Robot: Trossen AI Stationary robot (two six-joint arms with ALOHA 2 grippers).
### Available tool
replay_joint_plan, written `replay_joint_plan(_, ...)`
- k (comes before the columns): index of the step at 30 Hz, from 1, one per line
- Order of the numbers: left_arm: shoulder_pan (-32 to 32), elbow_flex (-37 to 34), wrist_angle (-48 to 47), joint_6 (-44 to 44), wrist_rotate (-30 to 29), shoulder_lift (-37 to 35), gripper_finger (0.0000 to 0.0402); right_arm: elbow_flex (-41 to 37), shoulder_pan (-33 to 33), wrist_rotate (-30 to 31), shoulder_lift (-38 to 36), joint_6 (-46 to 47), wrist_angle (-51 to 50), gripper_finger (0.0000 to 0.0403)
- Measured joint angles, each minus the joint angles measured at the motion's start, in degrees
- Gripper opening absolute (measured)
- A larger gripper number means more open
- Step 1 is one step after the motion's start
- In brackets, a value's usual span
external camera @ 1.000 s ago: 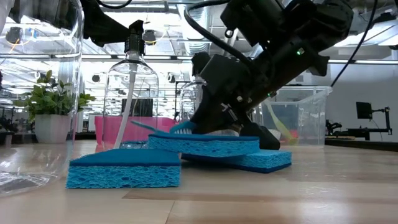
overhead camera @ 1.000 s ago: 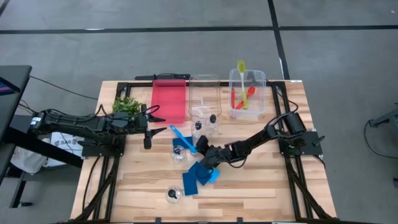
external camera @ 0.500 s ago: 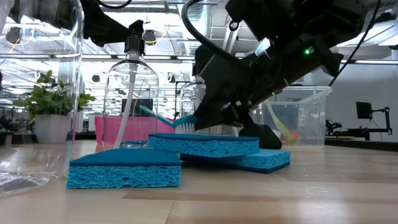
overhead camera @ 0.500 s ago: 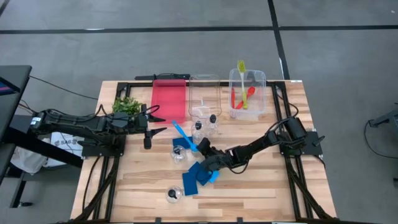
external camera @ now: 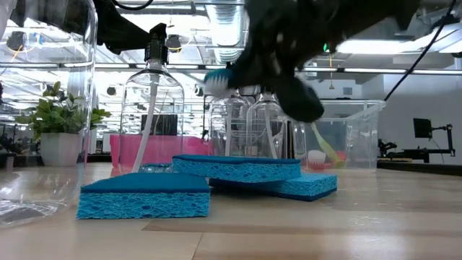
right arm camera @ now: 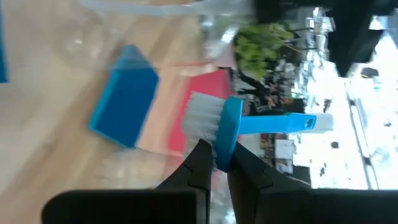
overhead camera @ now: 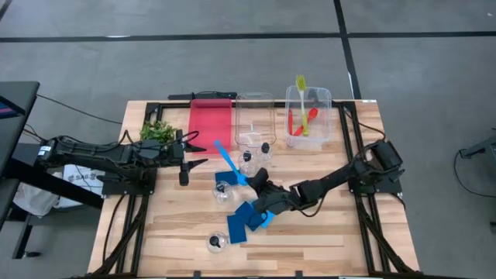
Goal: Pick & Place Kitchen Sink Supplies
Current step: Put the blue dish brush into the right transparent bin
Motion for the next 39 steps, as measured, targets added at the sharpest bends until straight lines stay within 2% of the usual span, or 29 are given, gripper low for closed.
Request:
replay_joint_plan(6,0.01,0.0,0.02,0.0,0.0,0.0,0.0161,0.02,2.0,6.13,-6.51,-1.43,-0.94,0.0023)
replay_joint_plan(13,0.02,0.0,0.02,0.0,0.0,0.0,0.0161,0.02,3.28,18.56,-15.79,-3.32,-0.24,0.0023)
replay_joint_plan(18,0.01,0.0,0.02,0.0,0.0,0.0,0.0161,0.03,1.28,27.91,-22.3,-0.89,-1.51,0.0028)
replay_joint_plan(23,0.02,0.0,0.04,-0.02,0.0,0.0,0.0161,0.04,-1.52,35.34,-27.74,6.5,-7.27,0.0028)
replay_joint_plan(29,0.01,0.0,0.06,-0.02,-0.01,0.0,0.0161,0.04,-5.56,37.14,-32.37,23.81,-20.28,0.0034)
replay_joint_plan(34,0.02,0.0,0.08,-0.02,0.0,0.0,0.0161,0.04,-7.86,36.11,-34.11,41.32,-34.02,0.003)
replay_joint_plan(36,0.01,0.0,0.08,-0.02,-0.01,0.0,0.0161,0.04,-8.23,31.81,-34.54,49.12,-38.66,0.0028)
replay_joint_plan(39,0.02,0.0,0.08,-0.02,0.0,0.0,0.0161,0.04,-8.93,20.77,-35.72,61.13,-43.68,0.0027)
